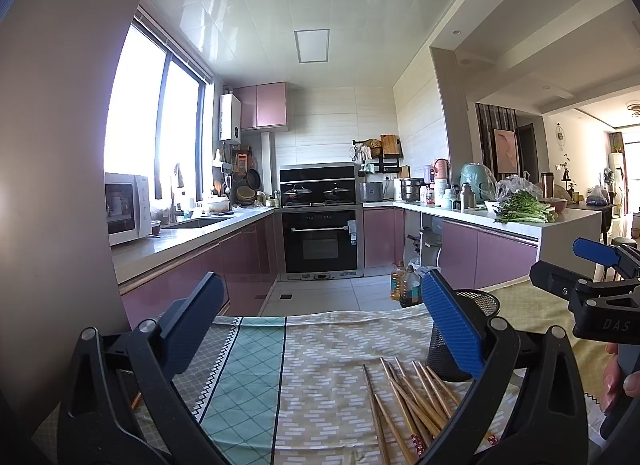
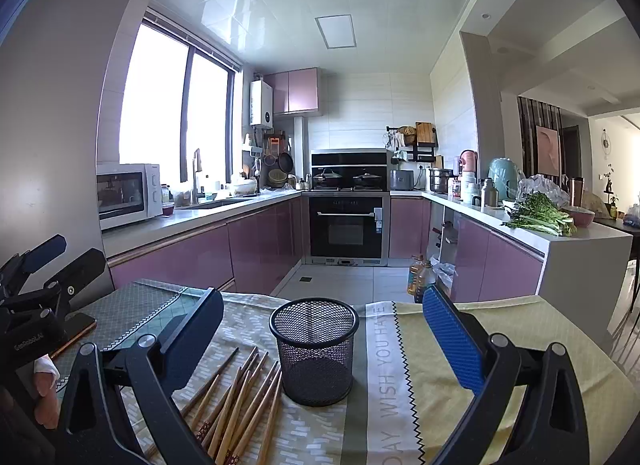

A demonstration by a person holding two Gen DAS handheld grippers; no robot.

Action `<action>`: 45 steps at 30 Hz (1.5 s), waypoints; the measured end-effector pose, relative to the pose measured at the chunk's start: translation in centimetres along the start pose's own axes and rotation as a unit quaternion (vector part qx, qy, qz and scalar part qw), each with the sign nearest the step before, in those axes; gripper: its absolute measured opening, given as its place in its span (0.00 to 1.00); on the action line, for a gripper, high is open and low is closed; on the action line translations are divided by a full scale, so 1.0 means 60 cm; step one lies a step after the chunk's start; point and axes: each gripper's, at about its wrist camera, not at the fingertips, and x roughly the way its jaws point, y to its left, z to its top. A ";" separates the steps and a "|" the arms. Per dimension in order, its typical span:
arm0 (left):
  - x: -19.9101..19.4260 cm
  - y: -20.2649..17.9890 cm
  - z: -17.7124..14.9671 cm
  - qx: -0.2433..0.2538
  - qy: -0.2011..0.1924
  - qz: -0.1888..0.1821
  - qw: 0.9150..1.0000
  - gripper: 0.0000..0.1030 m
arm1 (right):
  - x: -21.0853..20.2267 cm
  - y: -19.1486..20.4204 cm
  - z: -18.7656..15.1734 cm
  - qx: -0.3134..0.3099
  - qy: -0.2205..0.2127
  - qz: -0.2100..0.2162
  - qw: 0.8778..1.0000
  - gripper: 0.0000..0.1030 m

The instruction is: Organize utensils

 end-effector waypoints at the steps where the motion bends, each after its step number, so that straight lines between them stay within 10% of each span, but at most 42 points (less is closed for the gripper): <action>1: 0.000 0.000 0.000 0.000 0.000 0.000 1.000 0.95 | -0.001 0.000 0.000 0.000 -0.001 0.000 1.000 0.94; 45: 0.001 -0.002 -0.003 0.000 0.002 0.003 1.000 0.95 | -0.001 0.000 0.002 0.003 0.000 0.002 1.000 0.94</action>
